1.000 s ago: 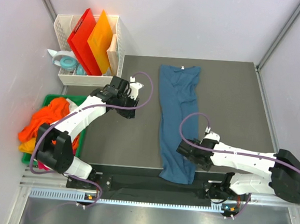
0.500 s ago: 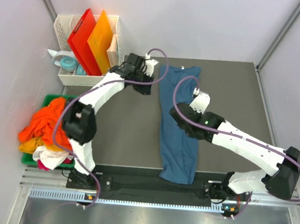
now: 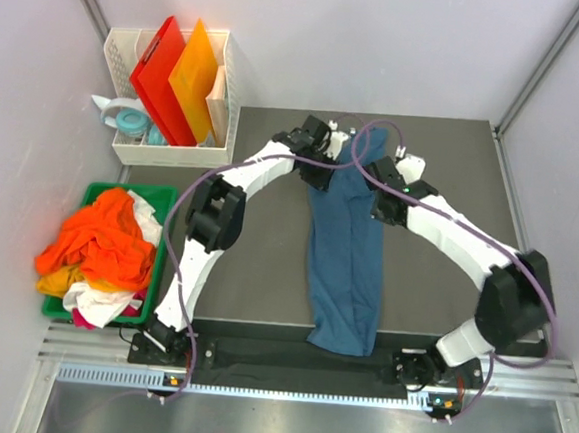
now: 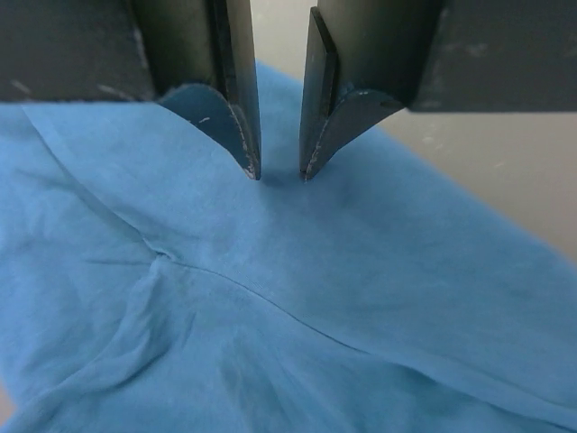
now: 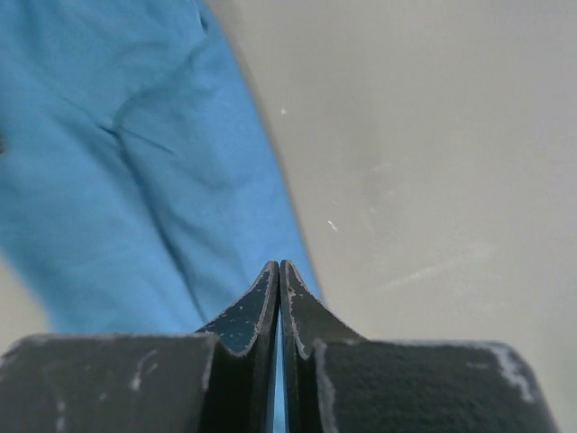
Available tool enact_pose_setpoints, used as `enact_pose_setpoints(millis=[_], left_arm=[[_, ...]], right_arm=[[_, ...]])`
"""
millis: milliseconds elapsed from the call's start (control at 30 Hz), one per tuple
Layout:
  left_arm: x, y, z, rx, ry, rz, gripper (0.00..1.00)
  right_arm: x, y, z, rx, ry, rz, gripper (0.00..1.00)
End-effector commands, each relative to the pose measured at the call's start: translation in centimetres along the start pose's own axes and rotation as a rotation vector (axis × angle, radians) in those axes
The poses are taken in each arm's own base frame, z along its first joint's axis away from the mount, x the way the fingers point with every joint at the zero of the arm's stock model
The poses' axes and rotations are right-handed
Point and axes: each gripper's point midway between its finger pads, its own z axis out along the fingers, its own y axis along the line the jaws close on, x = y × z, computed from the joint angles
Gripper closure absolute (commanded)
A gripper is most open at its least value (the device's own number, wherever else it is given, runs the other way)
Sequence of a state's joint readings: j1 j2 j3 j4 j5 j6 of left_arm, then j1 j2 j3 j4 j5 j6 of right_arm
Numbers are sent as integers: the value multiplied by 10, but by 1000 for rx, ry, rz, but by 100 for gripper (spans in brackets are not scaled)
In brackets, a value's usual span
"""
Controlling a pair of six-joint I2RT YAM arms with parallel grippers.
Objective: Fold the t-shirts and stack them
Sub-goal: Rotate the tshirt 90 degrees
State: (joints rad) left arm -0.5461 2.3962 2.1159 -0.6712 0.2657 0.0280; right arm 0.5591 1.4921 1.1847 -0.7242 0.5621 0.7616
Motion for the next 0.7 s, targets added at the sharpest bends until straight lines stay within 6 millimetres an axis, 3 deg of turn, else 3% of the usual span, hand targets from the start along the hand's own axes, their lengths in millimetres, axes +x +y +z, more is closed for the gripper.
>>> enact_pose_setpoints(millis=[0,33,167,233,267,333,367,467,667], left_arm=[[-8,0,7,-12,-18,12,71],[-3,1,14,-12,-3,8,71],[4,7,27,-19,21,25,71],[15,22,37,-79,63,39,71],[4,29,34,-98,44,43,71],[12,47,47,-137,73,31,71],[3,61,41,-157,53,18,71],[3,87,44,-202,39,2,71],[2,117,44,-272,32,25,66]], right_arm=[[-4,43,38,-88,81,-59,100],[7,47,53,-74,118,-81,100],[16,67,74,-98,167,-95,100],[19,73,82,-104,192,-96,100],[19,73,84,-102,196,-96,100],[18,76,85,-113,198,-95,100],[18,75,85,-113,199,-91,100],[17,73,85,-121,202,-82,100],[18,70,89,-133,220,-69,100]])
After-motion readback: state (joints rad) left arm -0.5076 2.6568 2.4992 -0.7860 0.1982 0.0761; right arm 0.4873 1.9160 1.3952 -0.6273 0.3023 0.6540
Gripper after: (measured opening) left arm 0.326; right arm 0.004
